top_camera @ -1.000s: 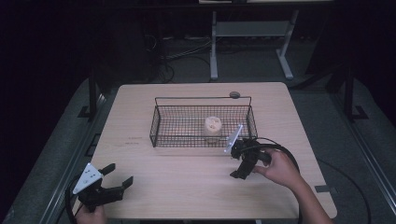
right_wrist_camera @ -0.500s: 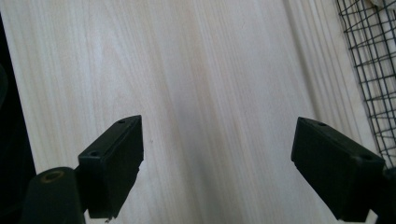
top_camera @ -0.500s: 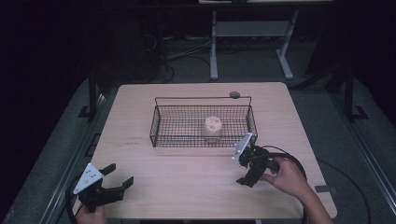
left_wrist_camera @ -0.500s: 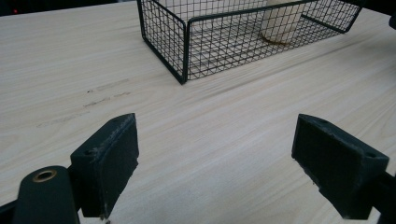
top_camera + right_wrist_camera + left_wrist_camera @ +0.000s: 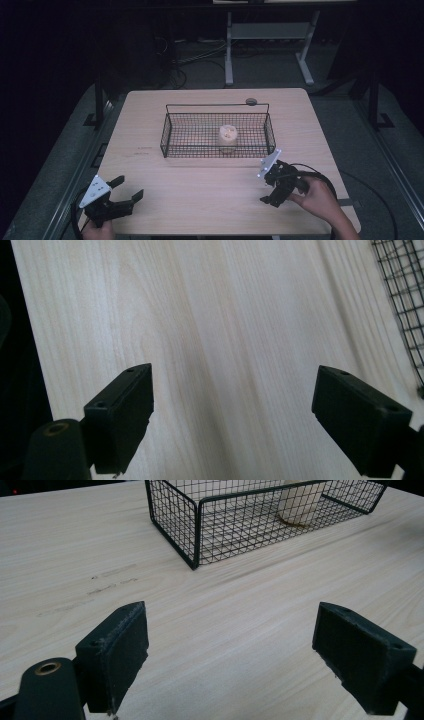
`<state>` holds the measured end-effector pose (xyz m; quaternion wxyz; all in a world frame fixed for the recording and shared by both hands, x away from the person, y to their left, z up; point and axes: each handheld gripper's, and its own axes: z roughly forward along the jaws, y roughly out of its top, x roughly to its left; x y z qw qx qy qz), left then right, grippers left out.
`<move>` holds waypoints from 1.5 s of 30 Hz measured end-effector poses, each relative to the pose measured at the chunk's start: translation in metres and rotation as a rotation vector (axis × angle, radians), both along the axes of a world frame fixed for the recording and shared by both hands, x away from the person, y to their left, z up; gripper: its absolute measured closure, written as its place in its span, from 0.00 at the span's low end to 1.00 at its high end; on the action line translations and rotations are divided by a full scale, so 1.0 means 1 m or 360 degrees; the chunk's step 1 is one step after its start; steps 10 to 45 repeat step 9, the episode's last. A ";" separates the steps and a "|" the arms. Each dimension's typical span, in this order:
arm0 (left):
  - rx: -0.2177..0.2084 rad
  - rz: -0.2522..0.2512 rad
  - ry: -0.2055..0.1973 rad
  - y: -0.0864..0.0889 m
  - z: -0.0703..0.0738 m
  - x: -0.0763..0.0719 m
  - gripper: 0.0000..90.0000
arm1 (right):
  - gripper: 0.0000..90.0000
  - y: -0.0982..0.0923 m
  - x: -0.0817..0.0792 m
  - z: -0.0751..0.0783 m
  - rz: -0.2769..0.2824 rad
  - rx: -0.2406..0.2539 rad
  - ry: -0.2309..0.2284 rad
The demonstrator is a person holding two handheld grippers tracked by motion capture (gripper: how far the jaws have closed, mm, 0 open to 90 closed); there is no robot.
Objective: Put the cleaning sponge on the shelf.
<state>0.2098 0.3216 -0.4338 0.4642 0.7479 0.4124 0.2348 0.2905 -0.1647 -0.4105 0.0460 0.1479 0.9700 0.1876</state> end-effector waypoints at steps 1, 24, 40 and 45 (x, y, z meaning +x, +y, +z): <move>0.0002 -0.0001 0.0000 0.000 0.000 0.000 0.15 | 0.18 -0.002 -0.001 0.000 -0.0009 0.0010 -0.0003; 0.0005 -0.0014 -0.0002 -0.004 0.000 0.000 0.15 | 0.18 -0.013 -0.015 -0.007 -0.0050 0.0050 -0.0020; 0.0005 -0.0014 -0.0002 -0.004 0.000 0.000 0.15 | 0.18 -0.013 -0.015 -0.007 -0.0050 0.0050 -0.0020; 0.0005 -0.0014 -0.0002 -0.004 0.000 0.000 0.15 | 0.18 -0.013 -0.015 -0.007 -0.0050 0.0050 -0.0020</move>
